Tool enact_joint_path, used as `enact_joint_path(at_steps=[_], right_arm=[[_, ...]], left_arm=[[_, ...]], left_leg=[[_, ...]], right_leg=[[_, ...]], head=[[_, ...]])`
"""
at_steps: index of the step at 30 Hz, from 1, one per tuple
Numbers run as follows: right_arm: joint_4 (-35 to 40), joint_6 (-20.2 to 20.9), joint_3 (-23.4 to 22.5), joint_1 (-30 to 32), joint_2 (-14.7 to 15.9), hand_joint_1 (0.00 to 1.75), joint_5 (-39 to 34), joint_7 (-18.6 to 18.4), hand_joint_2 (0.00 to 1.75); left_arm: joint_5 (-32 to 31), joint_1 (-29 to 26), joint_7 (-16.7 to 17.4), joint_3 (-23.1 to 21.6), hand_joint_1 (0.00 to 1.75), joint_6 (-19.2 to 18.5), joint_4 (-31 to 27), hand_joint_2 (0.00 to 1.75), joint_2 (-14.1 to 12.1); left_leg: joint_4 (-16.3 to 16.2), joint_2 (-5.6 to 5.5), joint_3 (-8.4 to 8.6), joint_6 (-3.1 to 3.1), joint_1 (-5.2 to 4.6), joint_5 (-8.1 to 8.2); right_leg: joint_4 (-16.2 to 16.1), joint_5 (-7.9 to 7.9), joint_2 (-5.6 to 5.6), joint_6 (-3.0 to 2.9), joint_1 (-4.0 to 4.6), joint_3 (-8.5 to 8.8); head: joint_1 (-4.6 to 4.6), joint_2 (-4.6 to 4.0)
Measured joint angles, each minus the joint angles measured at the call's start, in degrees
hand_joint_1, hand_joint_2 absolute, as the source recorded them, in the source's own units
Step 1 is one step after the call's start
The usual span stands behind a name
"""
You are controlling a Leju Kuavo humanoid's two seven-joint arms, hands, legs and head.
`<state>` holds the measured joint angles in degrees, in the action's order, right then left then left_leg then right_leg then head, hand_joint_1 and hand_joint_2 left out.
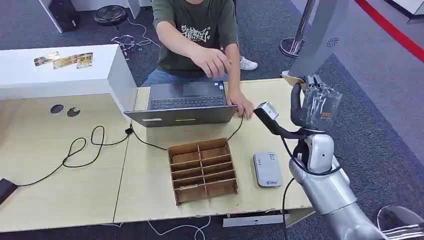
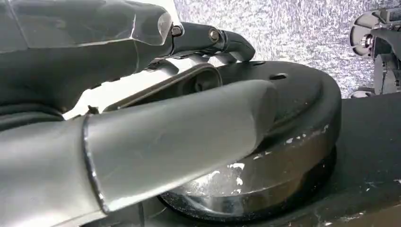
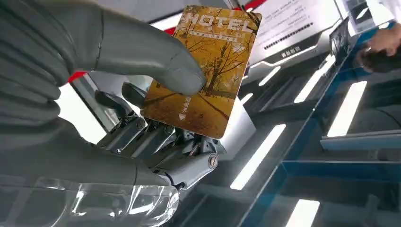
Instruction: Pass the card to the sensor for recognition and then transmit it.
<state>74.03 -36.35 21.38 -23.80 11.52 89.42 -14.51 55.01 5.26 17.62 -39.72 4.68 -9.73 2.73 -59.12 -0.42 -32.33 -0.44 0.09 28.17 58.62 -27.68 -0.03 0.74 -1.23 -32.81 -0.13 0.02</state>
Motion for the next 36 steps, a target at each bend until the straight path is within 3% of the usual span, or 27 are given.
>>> enact_joint_path(at_steps=[15, 25, 36], right_arm=[[-12.7, 1.5, 2.8, -13.4, -8.5, 1.75, 0.6, 0.1, 1.75], [-22.8, 3.7, 8.3, -24.2, -11.6, 1.75, 0.6, -3.0, 1.75], [-28.7, 4.8, 9.6, -29.9, -13.9, 1.75, 0.6, -4.0, 1.75]], left_arm=[[-1.3, 1.6, 2.2, -3.2, 0.00, 0.0, 0.0, 0.00, 0.1], [-2.1, 2.7, 3.1, -5.7, 0.00, -0.2, 0.0, 0.00, 0.3], [-2.5, 3.2, 3.4, -7.3, 0.00, -0.2, 0.1, 0.00, 0.4]], left_leg=[[0.0, -0.01, -0.06, -0.05, 0.00, -0.17], [0.0, -0.03, -0.08, -0.04, 0.00, -0.19], [0.0, -0.04, -0.10, -0.04, 0.00, -0.19]], right_leg=[[0.0, 0.12, 0.01, -0.07, 0.01, -0.09], [0.0, 0.16, 0.00, -0.04, 0.00, -0.11], [0.0, 0.16, 0.00, -0.04, 0.00, -0.14]], head=[[0.02, 0.00], [0.02, 0.00], [0.00, -0.02]])
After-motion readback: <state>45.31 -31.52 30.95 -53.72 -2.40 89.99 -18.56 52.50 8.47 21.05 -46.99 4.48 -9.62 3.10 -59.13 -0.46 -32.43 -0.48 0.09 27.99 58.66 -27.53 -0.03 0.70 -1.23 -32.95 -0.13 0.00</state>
